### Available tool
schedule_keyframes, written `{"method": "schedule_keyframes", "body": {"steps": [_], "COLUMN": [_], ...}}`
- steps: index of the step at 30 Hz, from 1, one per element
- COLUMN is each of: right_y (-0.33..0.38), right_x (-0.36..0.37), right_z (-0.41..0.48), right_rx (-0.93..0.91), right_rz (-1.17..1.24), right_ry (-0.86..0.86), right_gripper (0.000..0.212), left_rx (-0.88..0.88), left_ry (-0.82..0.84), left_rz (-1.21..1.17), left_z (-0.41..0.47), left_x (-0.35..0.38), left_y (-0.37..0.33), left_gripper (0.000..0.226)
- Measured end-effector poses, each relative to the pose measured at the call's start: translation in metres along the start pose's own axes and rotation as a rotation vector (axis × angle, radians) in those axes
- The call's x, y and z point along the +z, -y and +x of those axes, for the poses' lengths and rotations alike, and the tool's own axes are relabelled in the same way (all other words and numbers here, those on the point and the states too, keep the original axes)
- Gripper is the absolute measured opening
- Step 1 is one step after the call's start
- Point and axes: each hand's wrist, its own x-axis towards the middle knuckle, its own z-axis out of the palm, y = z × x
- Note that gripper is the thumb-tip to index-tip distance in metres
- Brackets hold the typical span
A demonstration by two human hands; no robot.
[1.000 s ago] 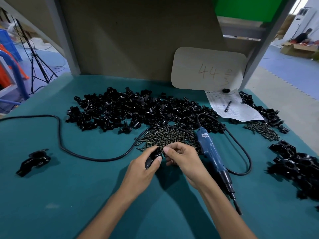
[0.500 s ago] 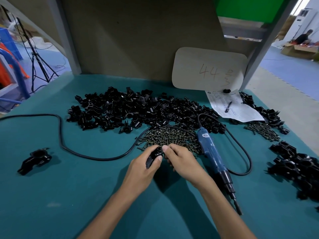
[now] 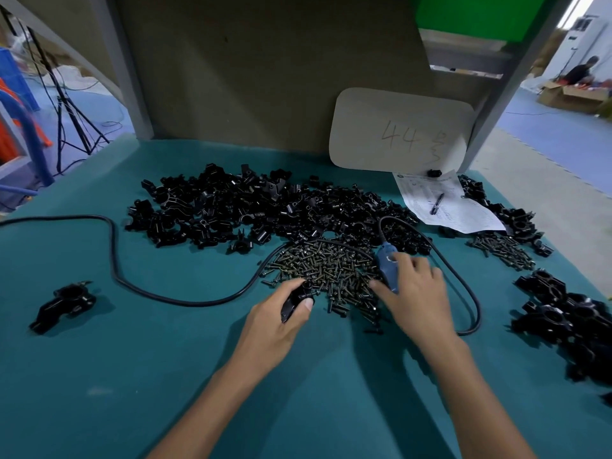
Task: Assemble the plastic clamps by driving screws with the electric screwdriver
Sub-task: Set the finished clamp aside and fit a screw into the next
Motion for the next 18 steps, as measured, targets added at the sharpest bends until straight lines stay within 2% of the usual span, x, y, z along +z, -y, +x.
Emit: {"method": "schedule_keyframes", "body": {"steps": [2, 3, 5, 7, 10, 13, 15, 18], "right_y": [-0.019, -0.024, -0.034, -0.043, -0.05, -0.038, -0.026, -0.015], "right_x": [-0.003, -0.003, -0.006, -0.014, -0.019, -0.01, 0.0, 0.013], "right_z": [0.006, 0.007, 0.01, 0.009, 0.004, 0.002, 0.003, 0.009], "right_rx": [0.115, 0.164, 0.202, 0.23, 0.299, 0.342, 0.39, 0.401], "right_rz": [-0.024, 0.053, 0.275, 0.669, 1.42, 2.017, 2.283, 2.419], "right_ry": [0.179, 0.236, 0.246, 0.189, 0.087, -0.024, -0.062, -0.086], "right_gripper": [0.072, 0.075, 0.084, 0.083, 0.063, 0.046, 0.049, 0.04], "left_rx": [0.003, 0.002, -0.002, -0.005, -0.001, 0.006, 0.0, 0.002], "left_ry": [0.003, 0.004, 0.003, 0.006, 0.024, 0.025, 0.029, 0.025], "left_rz": [-0.002, -0.003, -0.006, -0.001, 0.011, 0.026, 0.03, 0.039], "left_z": [0.0, 0.0, 0.0, 0.0, 0.0, 0.0, -0.001, -0.001], "left_x": [0.0, 0.0, 0.0, 0.0, 0.001, 0.001, 0.001, 0.001], "left_y": [-0.001, 0.0, 0.0, 0.001, 0.001, 0.0, -0.001, -0.001], "left_gripper": [0.043, 0.045, 0.047, 0.046, 0.041, 0.038, 0.037, 0.042]}}
